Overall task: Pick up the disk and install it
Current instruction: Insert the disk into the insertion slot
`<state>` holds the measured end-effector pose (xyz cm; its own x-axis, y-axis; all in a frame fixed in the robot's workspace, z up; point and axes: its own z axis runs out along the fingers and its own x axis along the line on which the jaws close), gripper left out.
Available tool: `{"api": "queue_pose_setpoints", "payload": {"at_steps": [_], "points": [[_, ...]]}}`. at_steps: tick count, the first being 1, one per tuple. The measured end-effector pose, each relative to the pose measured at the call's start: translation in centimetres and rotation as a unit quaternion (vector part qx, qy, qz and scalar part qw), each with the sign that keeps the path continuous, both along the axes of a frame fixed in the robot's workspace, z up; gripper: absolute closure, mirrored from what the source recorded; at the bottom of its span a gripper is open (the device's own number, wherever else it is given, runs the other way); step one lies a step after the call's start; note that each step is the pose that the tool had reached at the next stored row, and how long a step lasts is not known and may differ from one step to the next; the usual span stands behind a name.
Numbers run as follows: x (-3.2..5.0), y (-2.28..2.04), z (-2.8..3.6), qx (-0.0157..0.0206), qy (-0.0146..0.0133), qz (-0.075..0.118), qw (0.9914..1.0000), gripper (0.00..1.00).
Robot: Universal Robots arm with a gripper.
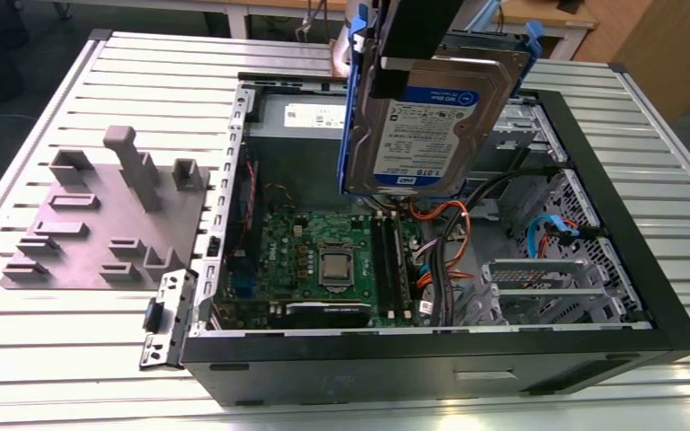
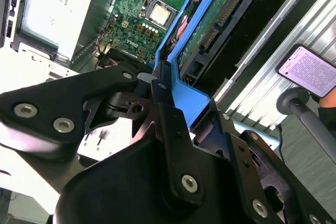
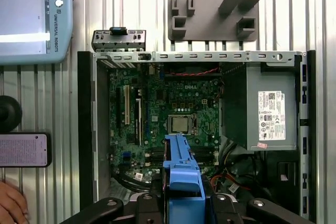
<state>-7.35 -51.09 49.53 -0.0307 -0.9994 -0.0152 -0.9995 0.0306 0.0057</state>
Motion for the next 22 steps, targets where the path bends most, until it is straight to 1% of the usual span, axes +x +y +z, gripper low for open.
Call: {"api": "queue_pose_setpoints", "payload": {"at_steps": [5, 10, 13, 16, 19, 21, 22], "points": [[0.01, -0.08, 0.0, 0.0, 0.0, 0.0, 1.0, 0.63], [0.0, -0.62, 0.0, 0.0, 0.0, 0.0, 1.0, 0.63], [0.02, -0.73, 0.0, 0.0, 0.0, 0.0, 1.0, 0.63], [0.23, -0.79, 0.0, 0.0, 0.0001, 0.0, 1.0, 0.63], [0.77, -0.83, -0.01, 0.0, 0.0009, 0.0, 1.0, 0.63], [0.89, -1.01, -0.04, 0.0, 0.001, 0.0, 1.0, 0.63], [0.9, -1.18, -0.06, 0.0, 0.001, 0.0, 1.0, 0.63]]}}
